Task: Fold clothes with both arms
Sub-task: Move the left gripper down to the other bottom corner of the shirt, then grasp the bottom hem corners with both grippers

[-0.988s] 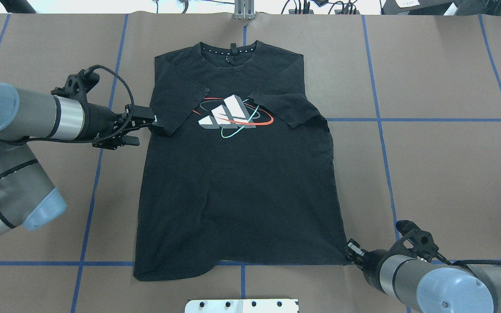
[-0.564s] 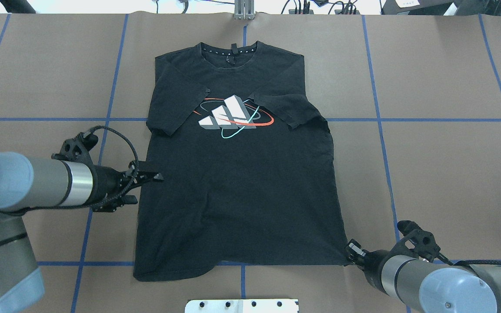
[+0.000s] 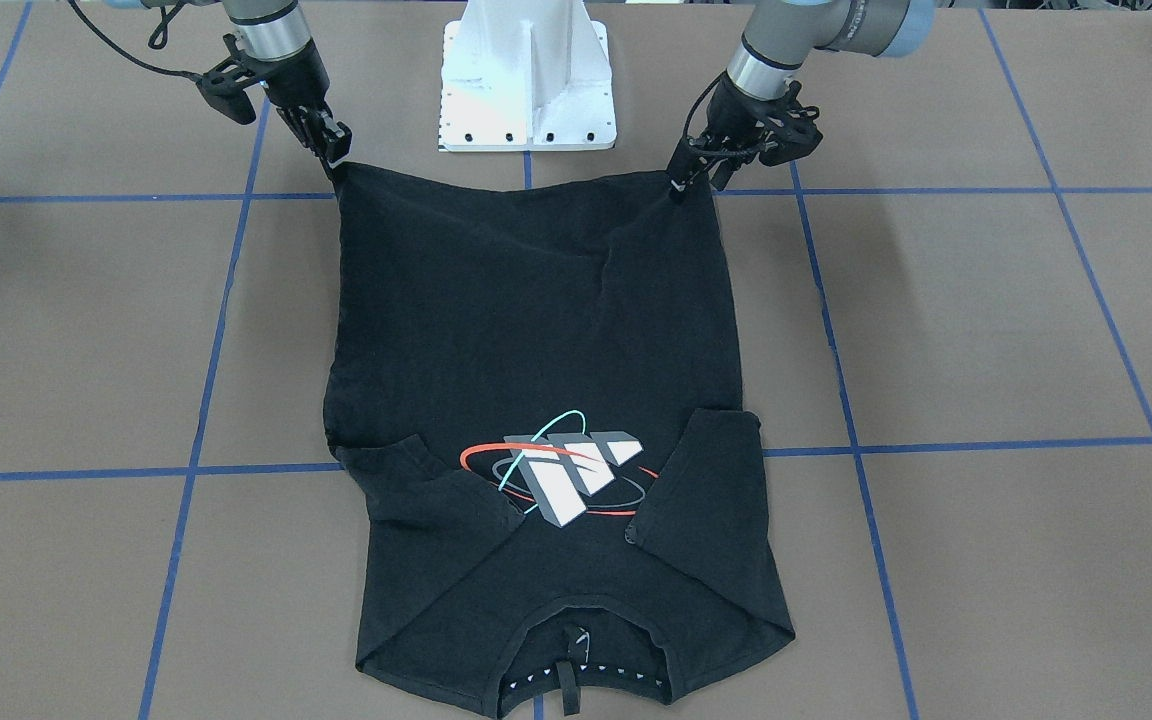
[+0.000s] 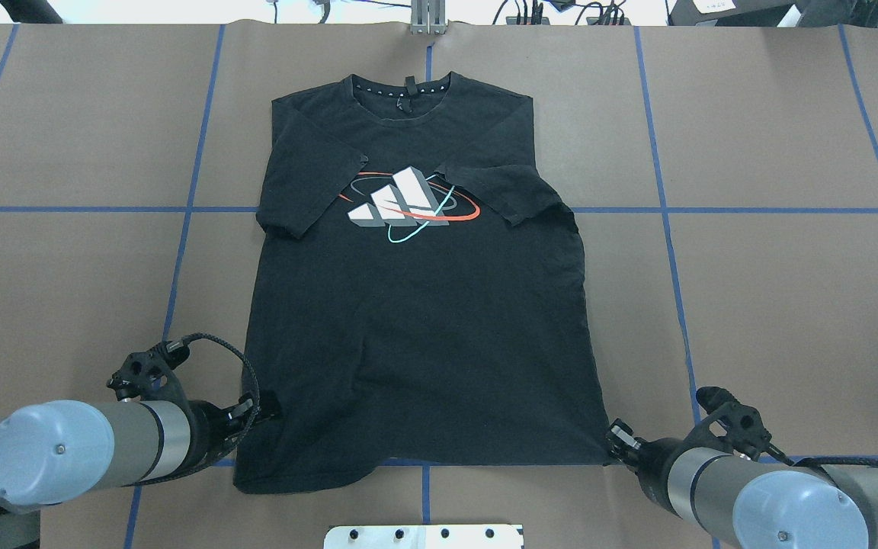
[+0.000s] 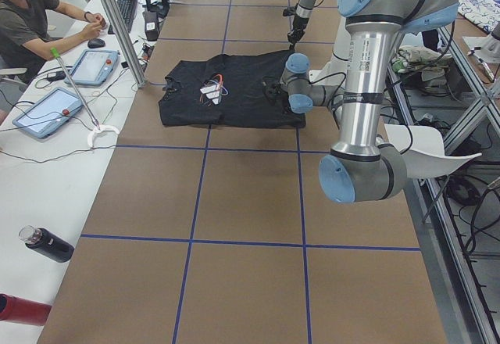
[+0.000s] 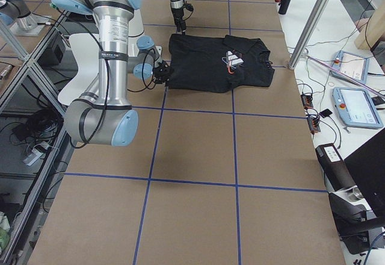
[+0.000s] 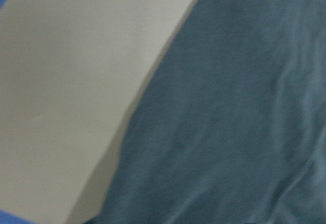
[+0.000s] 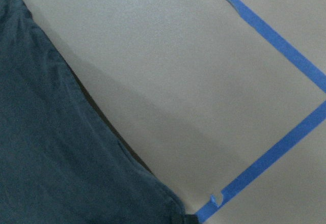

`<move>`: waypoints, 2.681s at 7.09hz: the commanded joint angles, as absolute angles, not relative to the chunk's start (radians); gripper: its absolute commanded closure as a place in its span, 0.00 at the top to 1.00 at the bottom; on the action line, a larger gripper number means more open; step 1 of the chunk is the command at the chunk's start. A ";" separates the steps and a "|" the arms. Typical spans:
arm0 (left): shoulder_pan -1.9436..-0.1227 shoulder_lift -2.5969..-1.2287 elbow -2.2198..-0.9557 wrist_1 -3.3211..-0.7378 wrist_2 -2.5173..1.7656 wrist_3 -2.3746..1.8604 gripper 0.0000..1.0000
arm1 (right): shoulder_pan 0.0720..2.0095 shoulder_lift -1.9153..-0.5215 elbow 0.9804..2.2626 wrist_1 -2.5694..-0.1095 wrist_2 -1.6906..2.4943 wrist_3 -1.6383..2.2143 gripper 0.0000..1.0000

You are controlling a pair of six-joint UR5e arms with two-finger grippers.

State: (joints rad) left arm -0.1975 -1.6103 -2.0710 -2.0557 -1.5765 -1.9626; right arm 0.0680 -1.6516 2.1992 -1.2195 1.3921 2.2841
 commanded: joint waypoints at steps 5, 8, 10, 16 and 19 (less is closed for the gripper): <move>-0.112 -1.589 -2.069 -2.054 -1.519 -1.965 0.54 | 0.071 -1.652 2.200 -1.220 1.391 2.284 0.00; -0.112 -1.542 -2.091 -2.046 -1.520 -1.965 0.00 | 0.071 -1.651 2.206 -1.220 1.391 2.284 0.00; -0.114 -1.478 -2.213 -2.037 -1.532 -1.967 0.00 | 0.078 -1.651 2.207 -1.220 1.393 2.283 0.00; -0.110 -1.497 -2.324 -1.983 -1.623 -2.044 0.00 | 0.172 -1.655 2.311 -1.220 1.504 2.281 0.00; -0.109 -1.517 -2.272 -1.947 -1.623 -2.105 0.00 | 0.207 -1.689 2.315 -1.220 1.532 2.270 0.00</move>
State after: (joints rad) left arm -0.0993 -1.5211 -2.2705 -1.9650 -1.6211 -2.0945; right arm 0.1853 -1.6735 2.3116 -1.2195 1.5201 2.2764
